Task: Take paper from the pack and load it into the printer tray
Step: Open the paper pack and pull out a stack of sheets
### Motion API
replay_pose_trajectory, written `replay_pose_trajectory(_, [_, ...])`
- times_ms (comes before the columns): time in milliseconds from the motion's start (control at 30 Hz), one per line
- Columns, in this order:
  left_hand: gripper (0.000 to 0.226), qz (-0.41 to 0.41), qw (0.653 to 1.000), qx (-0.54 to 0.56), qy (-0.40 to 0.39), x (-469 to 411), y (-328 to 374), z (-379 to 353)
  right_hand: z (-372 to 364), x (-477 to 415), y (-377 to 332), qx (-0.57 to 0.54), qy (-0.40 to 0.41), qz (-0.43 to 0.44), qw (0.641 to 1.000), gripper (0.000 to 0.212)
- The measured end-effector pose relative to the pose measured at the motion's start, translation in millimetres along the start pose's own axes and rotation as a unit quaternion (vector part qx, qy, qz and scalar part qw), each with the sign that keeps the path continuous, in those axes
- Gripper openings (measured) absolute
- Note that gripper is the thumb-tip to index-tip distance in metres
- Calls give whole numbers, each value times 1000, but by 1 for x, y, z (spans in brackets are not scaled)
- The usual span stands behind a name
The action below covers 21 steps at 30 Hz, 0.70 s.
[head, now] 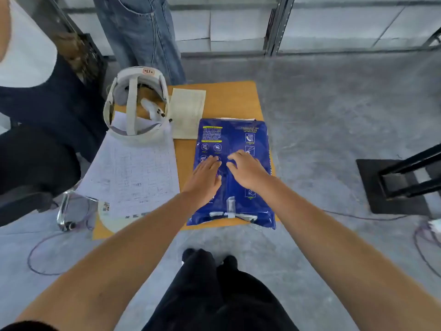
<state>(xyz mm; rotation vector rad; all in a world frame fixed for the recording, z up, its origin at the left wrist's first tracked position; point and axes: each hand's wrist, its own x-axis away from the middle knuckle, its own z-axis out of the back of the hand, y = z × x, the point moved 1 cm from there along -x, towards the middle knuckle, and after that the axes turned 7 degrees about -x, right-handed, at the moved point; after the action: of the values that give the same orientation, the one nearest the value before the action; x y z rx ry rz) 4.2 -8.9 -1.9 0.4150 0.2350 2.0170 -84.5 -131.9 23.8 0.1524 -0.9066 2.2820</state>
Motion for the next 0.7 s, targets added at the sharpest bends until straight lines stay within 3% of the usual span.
replay_pose_trajectory(100, [49, 18, 1000, 6, -18, 7, -6, -9, -10, 1, 7, 0, -75, -36, 997, 32])
replay_pose_trajectory(400, [28, -7, 1000, 8, -4, 23, -8, -25, -31, 36, 15, 65, -101, -5, 993, 26])
replay_pose_trajectory(567, [30, 18, 999, 36, -12, 37, -2, -34, -38, 55, 12, 160, -57, 38, 985, 27])
replay_pose_trajectory(700, [30, 23, 998, 48, -26, 49, 4, -35, -40, 57, 8, 175, -31, 69, 982, 32])
